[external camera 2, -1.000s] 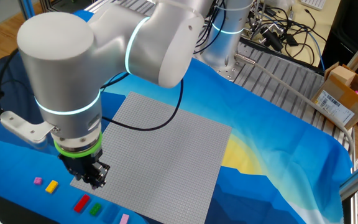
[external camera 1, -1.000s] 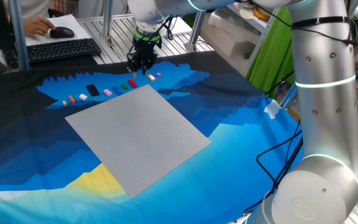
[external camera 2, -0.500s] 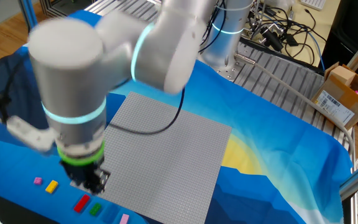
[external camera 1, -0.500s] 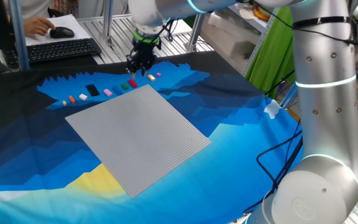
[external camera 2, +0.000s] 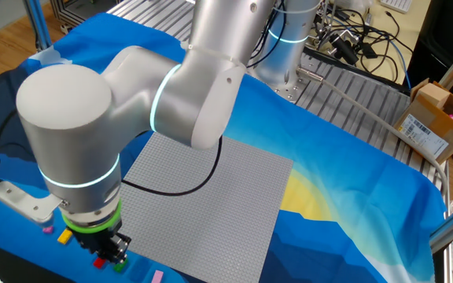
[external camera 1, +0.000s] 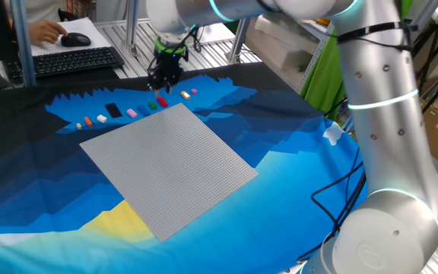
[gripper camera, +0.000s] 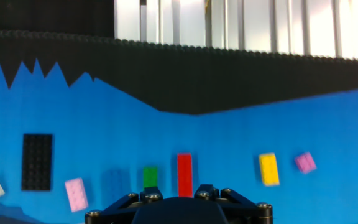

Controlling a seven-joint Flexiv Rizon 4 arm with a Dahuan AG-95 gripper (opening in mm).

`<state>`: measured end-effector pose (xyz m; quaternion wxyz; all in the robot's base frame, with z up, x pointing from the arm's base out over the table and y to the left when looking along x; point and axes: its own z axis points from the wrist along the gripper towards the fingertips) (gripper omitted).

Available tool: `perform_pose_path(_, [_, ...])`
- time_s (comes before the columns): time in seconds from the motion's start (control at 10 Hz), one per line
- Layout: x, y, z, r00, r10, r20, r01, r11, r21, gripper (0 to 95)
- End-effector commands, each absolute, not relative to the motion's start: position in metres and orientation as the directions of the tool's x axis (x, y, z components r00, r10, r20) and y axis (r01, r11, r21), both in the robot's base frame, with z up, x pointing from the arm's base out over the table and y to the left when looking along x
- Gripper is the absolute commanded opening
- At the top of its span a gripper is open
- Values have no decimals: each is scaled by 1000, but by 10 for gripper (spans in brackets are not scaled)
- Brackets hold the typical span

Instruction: Stack small Lego blocks randomly, one at a time

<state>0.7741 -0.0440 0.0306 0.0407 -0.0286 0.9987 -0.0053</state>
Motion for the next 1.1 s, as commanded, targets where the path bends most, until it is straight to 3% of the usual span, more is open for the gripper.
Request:
perform_pose_path(0.1, [774, -49, 28, -995, -66, -81, -66, 998, -12, 380])
perform_pose_path(0.9, [776, -52, 10, -994, -77, -79, -77, 997, 5, 380])
perform_pose_path(1.0, [776, -52, 9, -994, -78, -79, -79, 997, 6, 190])
perform_pose_path(1.1, [776, -52, 8, -994, -80, -80, -81, 997, 7, 190])
